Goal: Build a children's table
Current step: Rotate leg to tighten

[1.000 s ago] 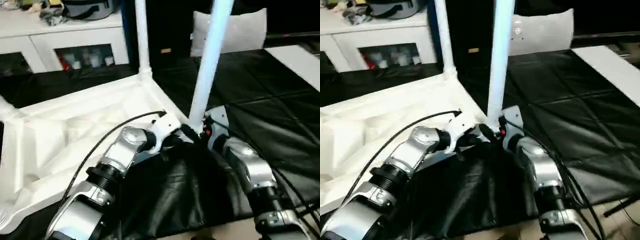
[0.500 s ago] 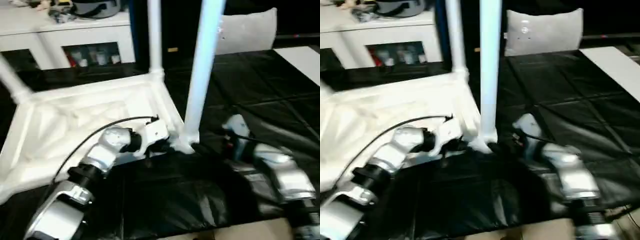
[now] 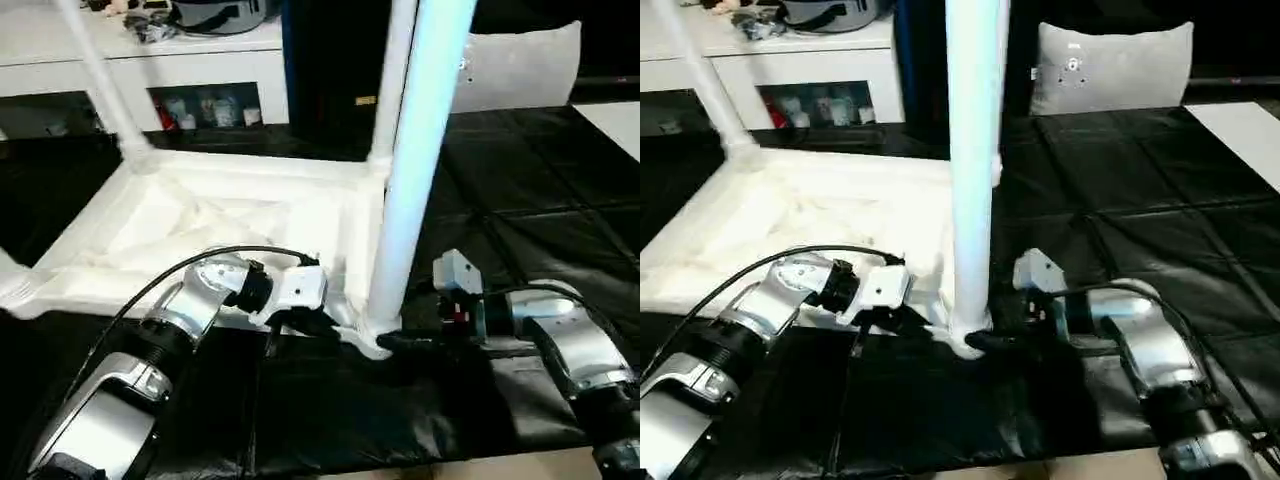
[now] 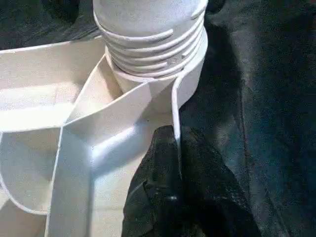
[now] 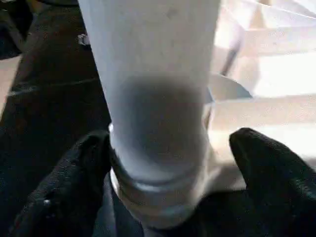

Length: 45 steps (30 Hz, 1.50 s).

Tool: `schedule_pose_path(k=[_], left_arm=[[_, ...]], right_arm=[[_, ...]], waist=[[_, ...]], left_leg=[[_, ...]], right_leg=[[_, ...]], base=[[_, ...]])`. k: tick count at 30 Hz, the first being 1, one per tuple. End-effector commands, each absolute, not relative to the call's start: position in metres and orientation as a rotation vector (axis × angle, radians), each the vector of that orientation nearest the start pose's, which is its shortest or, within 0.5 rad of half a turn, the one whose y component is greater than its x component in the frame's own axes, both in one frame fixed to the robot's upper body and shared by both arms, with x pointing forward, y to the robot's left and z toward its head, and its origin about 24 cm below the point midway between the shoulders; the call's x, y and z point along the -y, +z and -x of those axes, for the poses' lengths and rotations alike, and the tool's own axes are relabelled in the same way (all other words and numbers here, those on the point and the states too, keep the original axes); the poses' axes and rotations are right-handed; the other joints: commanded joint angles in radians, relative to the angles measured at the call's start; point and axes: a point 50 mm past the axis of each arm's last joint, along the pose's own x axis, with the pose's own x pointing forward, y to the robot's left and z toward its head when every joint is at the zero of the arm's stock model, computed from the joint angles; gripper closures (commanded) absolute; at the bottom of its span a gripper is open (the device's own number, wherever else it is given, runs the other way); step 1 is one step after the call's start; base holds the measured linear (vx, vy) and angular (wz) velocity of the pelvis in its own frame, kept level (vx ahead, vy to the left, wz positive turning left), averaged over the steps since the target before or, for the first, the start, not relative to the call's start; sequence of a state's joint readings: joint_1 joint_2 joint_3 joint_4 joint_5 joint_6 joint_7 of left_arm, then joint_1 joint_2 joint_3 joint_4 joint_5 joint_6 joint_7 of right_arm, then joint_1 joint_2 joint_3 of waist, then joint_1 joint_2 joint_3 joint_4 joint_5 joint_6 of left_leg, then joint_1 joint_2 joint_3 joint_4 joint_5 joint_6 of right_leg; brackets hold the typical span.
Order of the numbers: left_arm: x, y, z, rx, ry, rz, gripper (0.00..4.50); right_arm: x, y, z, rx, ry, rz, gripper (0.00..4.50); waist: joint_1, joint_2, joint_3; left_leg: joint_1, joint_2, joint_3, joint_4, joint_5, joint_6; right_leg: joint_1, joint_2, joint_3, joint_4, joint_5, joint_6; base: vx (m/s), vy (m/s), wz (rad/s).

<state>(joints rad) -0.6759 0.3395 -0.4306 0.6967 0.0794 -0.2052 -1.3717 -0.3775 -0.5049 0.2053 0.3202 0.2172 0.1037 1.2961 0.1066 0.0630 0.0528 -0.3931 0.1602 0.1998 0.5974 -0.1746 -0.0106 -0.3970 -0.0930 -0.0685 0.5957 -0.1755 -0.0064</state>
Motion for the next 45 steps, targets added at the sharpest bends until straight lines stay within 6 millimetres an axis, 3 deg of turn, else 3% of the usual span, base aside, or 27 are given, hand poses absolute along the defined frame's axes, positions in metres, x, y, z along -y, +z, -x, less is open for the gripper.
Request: schedule_pose_path(k=[1,14,19,20,22,24,26,28,30,35,36,38,39,40,41,43,45], left_arm=[[-0.097,0.050,-0.305,-0.371,-1.757,-0.703,4.50],[-0.102,0.049,-0.307,-0.384,-1.746,-0.700,4.50],[-0.101,0.049,-0.309,-0.378,-1.654,-0.626,4.50],[-0.098,0.050,-0.313,-0.381,-1.568,-0.574,4.50],[-0.096,0.051,-0.314,-0.373,-1.539,-0.545,4.50],[-0.083,0.055,-0.317,-0.359,-1.402,-0.420,4.50],[-0.074,0.055,-0.319,-0.367,-1.316,-0.395,4.50],[-0.067,0.055,-0.320,-0.369,-1.274,-0.375,4.50],[-0.057,0.058,-0.321,-0.366,-1.227,-0.332,4.50],[-0.034,0.066,-0.322,-0.327,-1.147,-0.333,4.50],[-0.033,0.067,-0.322,-0.323,-1.139,-0.336,4.50],[-0.033,0.068,-0.322,-0.324,-1.133,-0.337,4.50],[-0.037,0.067,-0.323,-0.319,-1.117,-0.357,4.50],[-0.039,0.067,-0.324,-0.321,-1.113,-0.371,4.50],[-0.041,0.066,-0.324,-0.323,-1.109,-0.387,4.50],[-0.048,0.064,-0.324,-0.326,-1.116,-0.405,4.50],[-0.056,0.063,-0.324,-0.323,-1.133,-0.422,4.50]], right_arm=[[0.164,0.065,-0.282,-0.297,1.416,0.231,0.77],[0.157,0.060,-0.282,-0.324,1.443,0.177,1.80],[0.153,0.057,-0.281,-0.330,1.380,0.098,1.88],[0.149,0.054,-0.283,-0.344,1.309,0.064,1.88],[0.147,0.053,-0.284,-0.350,1.273,0.070,1.89],[0.137,0.043,-0.293,-0.378,1.086,0.052,1.89],[0.129,0.041,-0.302,-0.365,0.941,-0.014,1.89],[0.124,0.040,-0.308,-0.361,0.866,-0.028,1.90],[0.119,0.040,-0.314,-0.342,0.764,-0.039,1.90],[0.113,0.033,-0.323,-0.384,0.572,-0.053,1.91],[0.112,0.033,-0.323,-0.373,0.568,-0.052,1.91],[0.111,0.034,-0.323,-0.361,0.561,-0.052,1.35],[0.112,0.036,-0.322,-0.335,0.567,-0.067,1.35],[0.113,0.037,-0.322,-0.324,0.572,-0.071,1.09],[0.114,0.039,-0.321,-0.312,0.579,-0.075,1.09],[0.119,0.045,-0.319,-0.258,0.618,-0.076,0.99],[0.126,0.051,-0.315,-0.214,0.678,-0.064,0.76]], waist=[[-0.004,-0.008,-0.073],[0.001,-0.011,-0.072],[-0.001,-0.008,-0.069],[-0.002,-0.002,-0.066],[-0.009,-0.004,-0.060],[-0.027,-0.006,-0.054],[-0.047,-0.001,-0.052],[-0.070,-0.003,-0.053],[-0.091,-0.003,-0.053],[-0.107,-0.005,-0.057],[-0.107,-0.004,-0.060],[-0.106,-0.004,-0.060],[-0.105,-0.002,-0.061],[-0.105,-0.008,-0.062],[-0.097,-0.004,-0.065],[-0.090,-0.008,-0.066],[-0.077,-0.011,-0.072]], left_leg=[[0.030,0.080,-0.033,-0.074,-0.264,0.054],[0.029,0.080,-0.034,-0.074,-0.263,0.048],[0.031,0.081,-0.034,-0.078,-0.283,0.036],[0.032,0.081,-0.035,-0.081,-0.306,0.024],[0.037,0.080,-0.038,-0.086,-0.359,-0.001],[0.046,0.076,-0.046,-0.088,-0.433,-0.044],[0.038,0.072,-0.056,-0.094,-0.463,-0.063],[0.037,0.070,-0.061,-0.096,-0.498,-0.072],[0.037,0.064,-0.058,-0.091,-0.505,-0.058],[0.029,0.060,-0.052,-0.084,-0.435,-0.017],[0.029,0.060,-0.051,-0.083,-0.420,-0.010],[0.025,0.062,-0.049,-0.086,-0.406,-0.001],[0.025,0.062,-0.048,-0.086,-0.404,0.003],[0.026,0.063,-0.047,-0.086,-0.400,0.005],[0.031,0.065,-0.044,-0.083,-0.387,0.009],[0.025,0.065,-0.043,-0.083,-0.354,0.018],[0.019,0.066,-0.038,-0.076,-0.258,0.057]], right_leg=[[0.041,-0.072,0.045,-0.062,-0.170,-0.270],[0.041,-0.073,0.044,-0.063,-0.200,-0.261],[0.041,-0.072,0.045,-0.064,-0.213,-0.262],[0.040,-0.073,0.045,-0.066,-0.249,-0.255],[0.037,-0.073,0.045,-0.075,-0.336,-0.238],[0.029,-0.075,0.044,-0.086,-0.455,-0.205],[0.033,-0.076,0.040,-0.088,-0.500,-0.177],[0.033,-0.072,0.036,-0.092,-0.510,-0.158],[0.029,-0.072,0.036,-0.101,-0.506,-0.158],[0.027,-0.069,0.038,-0.105,-0.464,-0.168],[0.028,-0.067,0.039,-0.103,-0.441,-0.172],[0.030,-0.064,0.039,-0.099,-0.398,-0.181],[0.031,-0.065,0.039,-0.099,-0.381,-0.184],[0.030,-0.064,0.040,-0.098,-0.370,-0.188],[0.026,-0.065,0.044,-0.096,-0.337,-0.199],[0.032,-0.066,0.045,-0.090,-0.293,-0.210],[0.041,-0.066,0.045,-0.078,-0.178,-0.229]], base=[[0.000,0.000,0.00],[0.000,0.000,0.00],[0.000,0.000,0.00],[0.000,0.000,0.00],[0.000,0.000,0.00],[0.000,0.000,0.00],[0.000,0.000,0.00],[0.000,0.000,0.00],[0.000,0.000,0.00],[0.000,0.000,0.00],[0.000,0.000,0.00],[0.000,0.000,0.00],[0.000,0.000,0.00],[0.000,0.000,0.00],[0.000,0.000,0.00],[0.028,-0.002,0.03],[0.000,0.000,0.00]])
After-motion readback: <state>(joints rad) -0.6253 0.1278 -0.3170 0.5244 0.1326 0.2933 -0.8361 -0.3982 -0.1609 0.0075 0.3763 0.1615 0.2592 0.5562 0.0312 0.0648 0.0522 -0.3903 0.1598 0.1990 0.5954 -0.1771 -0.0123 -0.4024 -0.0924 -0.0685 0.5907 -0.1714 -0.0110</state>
